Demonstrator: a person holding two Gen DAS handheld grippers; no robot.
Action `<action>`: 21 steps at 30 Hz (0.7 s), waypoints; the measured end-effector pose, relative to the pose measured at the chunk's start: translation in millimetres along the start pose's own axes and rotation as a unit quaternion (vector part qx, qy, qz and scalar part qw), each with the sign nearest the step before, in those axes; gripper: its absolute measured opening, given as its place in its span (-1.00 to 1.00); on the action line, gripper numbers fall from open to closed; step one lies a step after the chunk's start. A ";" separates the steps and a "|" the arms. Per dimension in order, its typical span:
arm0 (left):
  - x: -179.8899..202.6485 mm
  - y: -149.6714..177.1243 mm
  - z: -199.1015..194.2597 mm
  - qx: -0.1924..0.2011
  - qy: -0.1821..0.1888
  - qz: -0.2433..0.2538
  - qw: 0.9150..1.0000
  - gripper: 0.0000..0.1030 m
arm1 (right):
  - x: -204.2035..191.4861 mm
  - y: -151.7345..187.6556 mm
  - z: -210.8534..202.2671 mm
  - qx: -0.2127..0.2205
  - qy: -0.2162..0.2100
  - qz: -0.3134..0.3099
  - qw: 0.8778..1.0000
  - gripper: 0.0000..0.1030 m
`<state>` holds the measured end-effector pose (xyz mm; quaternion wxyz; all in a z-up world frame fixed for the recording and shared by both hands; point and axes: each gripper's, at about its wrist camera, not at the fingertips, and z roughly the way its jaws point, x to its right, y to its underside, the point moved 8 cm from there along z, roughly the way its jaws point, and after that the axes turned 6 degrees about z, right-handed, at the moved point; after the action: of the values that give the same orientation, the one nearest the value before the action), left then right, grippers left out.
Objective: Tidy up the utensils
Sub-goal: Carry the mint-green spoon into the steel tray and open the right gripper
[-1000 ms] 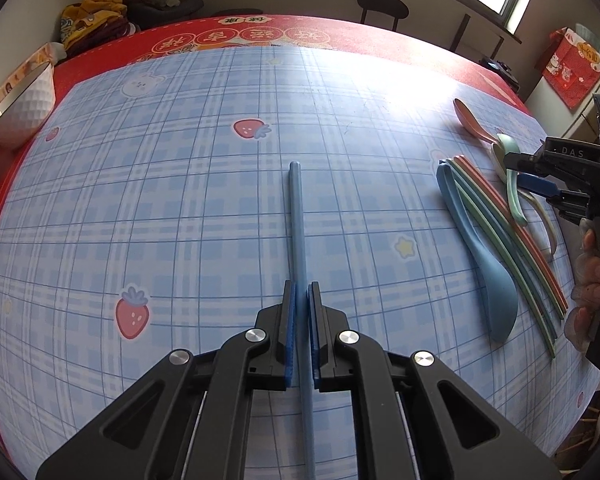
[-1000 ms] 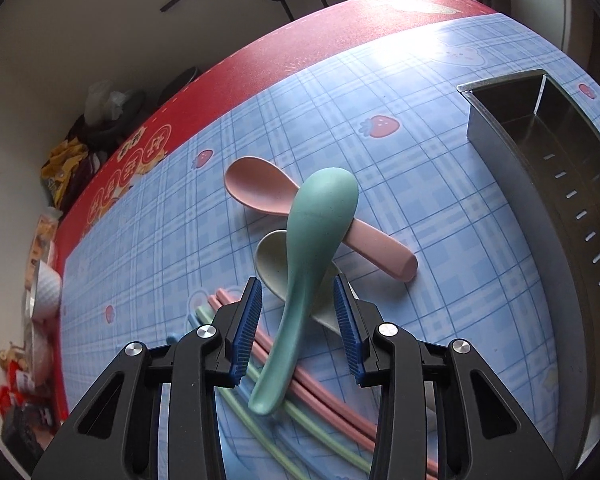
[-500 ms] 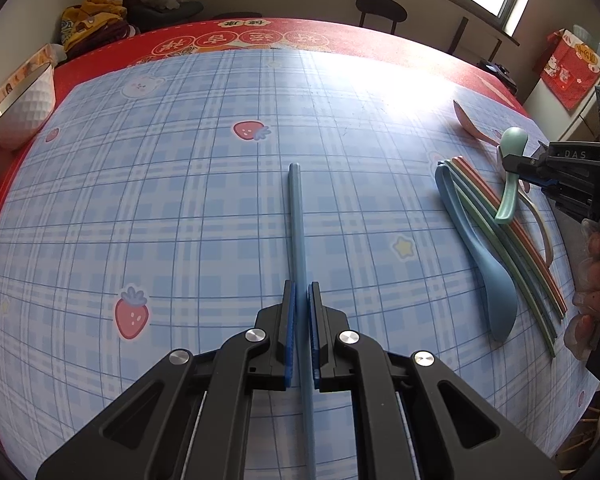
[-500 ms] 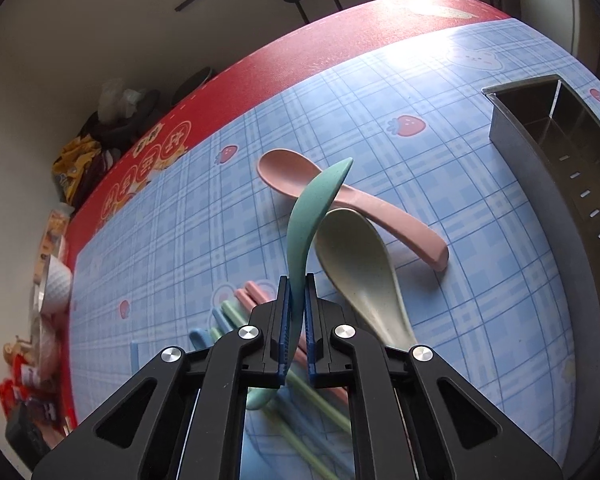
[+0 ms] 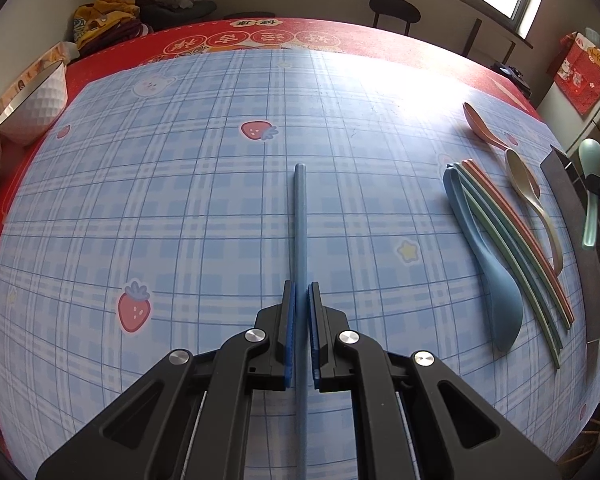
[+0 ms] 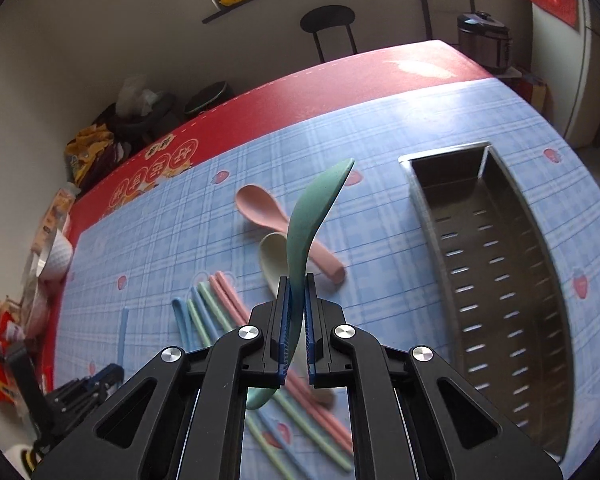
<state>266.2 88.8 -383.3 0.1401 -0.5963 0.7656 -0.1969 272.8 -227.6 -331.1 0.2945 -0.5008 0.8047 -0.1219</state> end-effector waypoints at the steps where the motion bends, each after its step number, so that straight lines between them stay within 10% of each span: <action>1: -0.4 -0.1 0.1 0.000 0.000 -0.002 1.000 -0.84 | 13.8 -7.0 -4.7 0.003 0.017 -0.005 1.000 -0.88; 21: -3.2 0.5 -0.2 -0.001 0.000 -0.013 1.000 -0.84 | 89.5 -23.1 53.3 -0.149 0.203 -0.173 0.952 -0.87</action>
<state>266.5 92.0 -383.5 0.1368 -0.6066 0.7577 -0.1981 292.4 -311.7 -393.7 0.0216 -0.6351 0.7577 -0.1482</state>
